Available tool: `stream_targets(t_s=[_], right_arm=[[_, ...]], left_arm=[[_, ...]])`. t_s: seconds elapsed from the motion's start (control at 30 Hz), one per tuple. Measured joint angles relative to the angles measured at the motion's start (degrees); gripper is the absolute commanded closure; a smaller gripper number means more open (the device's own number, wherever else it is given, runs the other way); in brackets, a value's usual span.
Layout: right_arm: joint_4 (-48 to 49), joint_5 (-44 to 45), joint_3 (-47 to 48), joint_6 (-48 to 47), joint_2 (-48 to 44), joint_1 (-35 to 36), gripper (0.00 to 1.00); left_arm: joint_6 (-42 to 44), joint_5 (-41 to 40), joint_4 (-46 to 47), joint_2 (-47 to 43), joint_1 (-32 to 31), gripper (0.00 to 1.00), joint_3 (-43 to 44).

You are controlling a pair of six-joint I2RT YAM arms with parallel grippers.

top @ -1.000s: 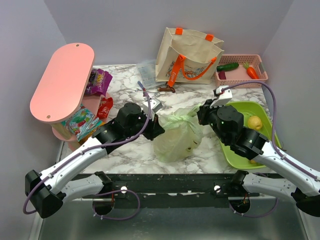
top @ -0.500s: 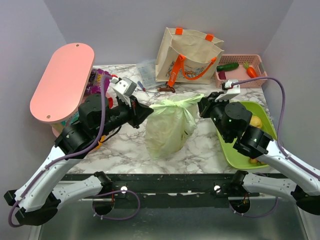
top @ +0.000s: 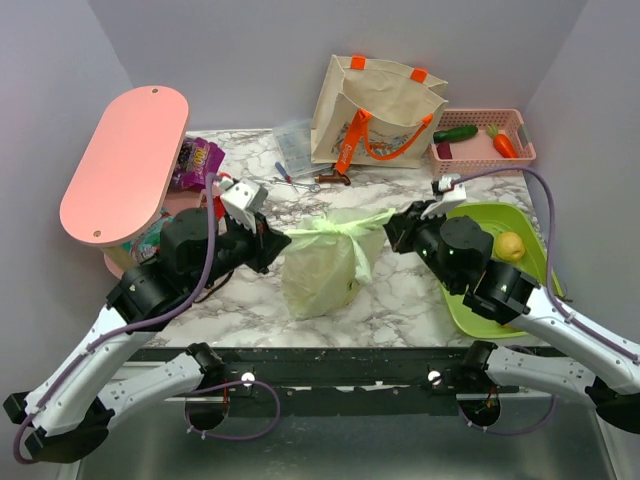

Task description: Place the food into the grocery bag and tie it

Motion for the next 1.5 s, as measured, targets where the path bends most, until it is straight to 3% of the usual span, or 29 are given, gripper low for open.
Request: stream_targets(t_s=[0.27,0.37,0.77,0.83,0.9,1.03,1.1,1.33,1.5], right_arm=[[-3.72,-2.69,-16.44,9.94,-4.96,0.2,1.0],[-5.66,-2.91,-18.58,13.64,-4.55,0.48,0.99],[-7.32,-2.95,-18.69,17.18,-3.26,0.5,0.99],[-7.8,-2.95,-18.56,17.2,-3.02,0.5,0.91],[-8.72,-3.23,-17.97,17.16,-2.56,0.5,0.78],[-13.68,-2.27,-14.12,14.88,-0.87,-0.24,0.43],[-15.8,-1.6,-11.58,13.62,-0.15,-0.85,0.34],[-18.82,-1.07,-0.52,8.66,3.58,-1.11,0.26],[-18.84,0.13,7.87,4.5,8.26,-1.11,0.23]], left_arm=[[-9.42,4.24,7.91,-11.56,-0.04,1.0,-30.42],[-12.85,5.35,10.19,-14.82,-0.04,1.0,-36.63],[-18.91,7.48,12.92,-20.5,-0.04,1.0,-41.4],[-19.65,7.48,12.7,-20.15,-0.04,0.99,-41.4],[-20.39,7.48,12.31,-20.09,-0.04,0.85,-41.4],[-20.98,6.1,7.69,-21.22,0.02,0.48,-40.46],[-20.76,4.74,3.67,-21.92,0.02,0.03,-38.6],[-17.99,-0.37,-5.22,-22.53,0.04,0.01,-27.12],[-16.39,-2.12,-8.98,-22.95,0.09,0.01,-25.09]])
